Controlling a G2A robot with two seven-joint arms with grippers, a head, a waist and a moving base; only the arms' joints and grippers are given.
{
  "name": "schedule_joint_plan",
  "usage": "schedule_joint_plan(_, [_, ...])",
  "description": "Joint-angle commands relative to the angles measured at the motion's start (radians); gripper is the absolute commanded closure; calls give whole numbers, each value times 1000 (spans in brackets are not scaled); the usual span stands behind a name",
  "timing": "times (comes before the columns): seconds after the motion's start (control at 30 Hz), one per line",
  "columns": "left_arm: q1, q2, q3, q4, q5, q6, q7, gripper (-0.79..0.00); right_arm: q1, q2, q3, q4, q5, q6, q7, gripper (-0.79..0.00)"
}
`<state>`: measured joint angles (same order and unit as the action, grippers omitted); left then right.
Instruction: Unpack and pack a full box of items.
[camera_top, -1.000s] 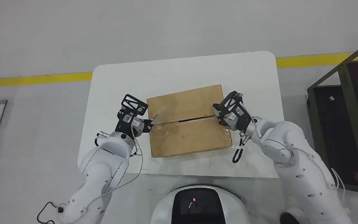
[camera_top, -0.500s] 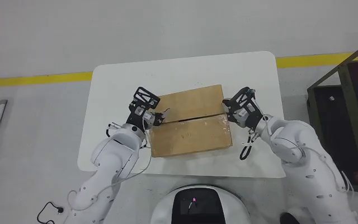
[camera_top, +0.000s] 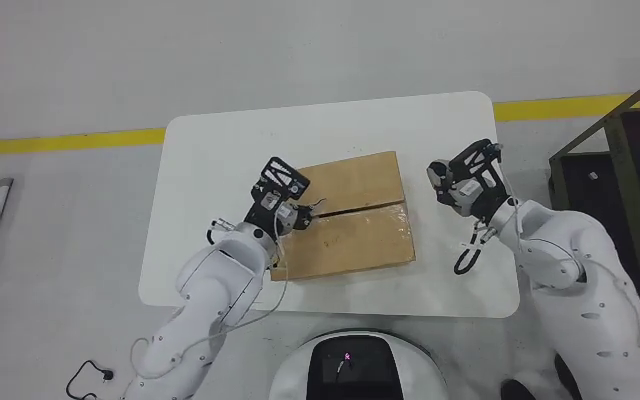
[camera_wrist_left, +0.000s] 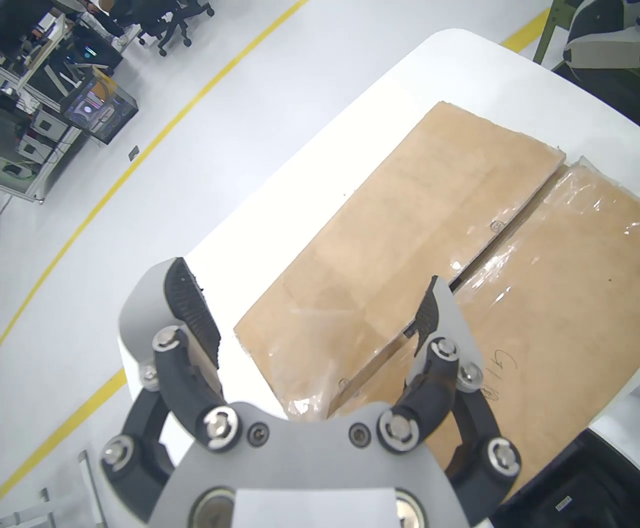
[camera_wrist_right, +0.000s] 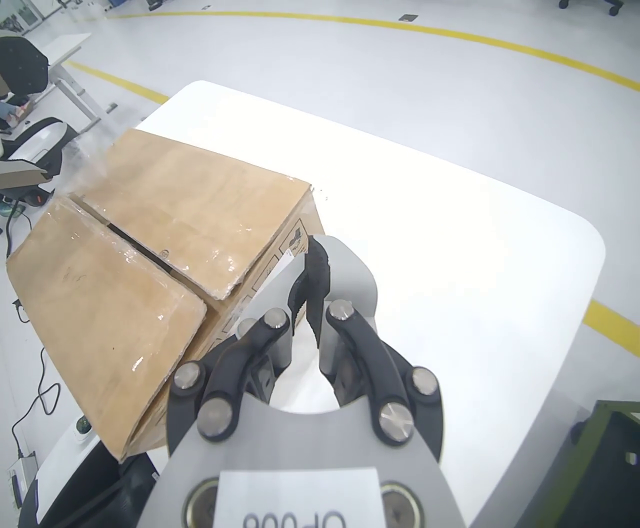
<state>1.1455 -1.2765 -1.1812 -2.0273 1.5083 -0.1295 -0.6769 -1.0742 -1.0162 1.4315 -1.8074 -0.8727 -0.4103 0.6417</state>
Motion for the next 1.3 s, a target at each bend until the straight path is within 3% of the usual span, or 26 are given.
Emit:
schedule_joint_plan(0.0, [14,-1,-42,-32,-99,31,-47,-785,3,1,1,-3,9,-5,0,0])
schedule_joint_plan(0.13, [36,0,-133,-99,-291,63,-183,-785,9,2,1,-9,21,-16,-4,0])
schedule_joint_plan(0.3, [61,-2,-231,-141,-574,183,-348,-785,16,3,-3,-9,30,-30,-8,0])
schedule_joint_plan(0.5, [38,0,-274,-138,-813,233,-474,-785,19,4,-12,-9,38,-41,-11,0])
schedule_joint_plan(0.8, [38,0,-274,-138,-813,233,-474,-785,13,6,-18,-9,33,-45,-13,0])
schedule_joint_plan(1.03, [77,-2,-274,-96,-894,270,-351,-785,9,8,-22,-15,31,-49,-13,0])
schedule_joint_plan(1.27, [41,-2,-220,0,-876,283,-284,-785,6,9,-26,-25,31,-45,-13,0])
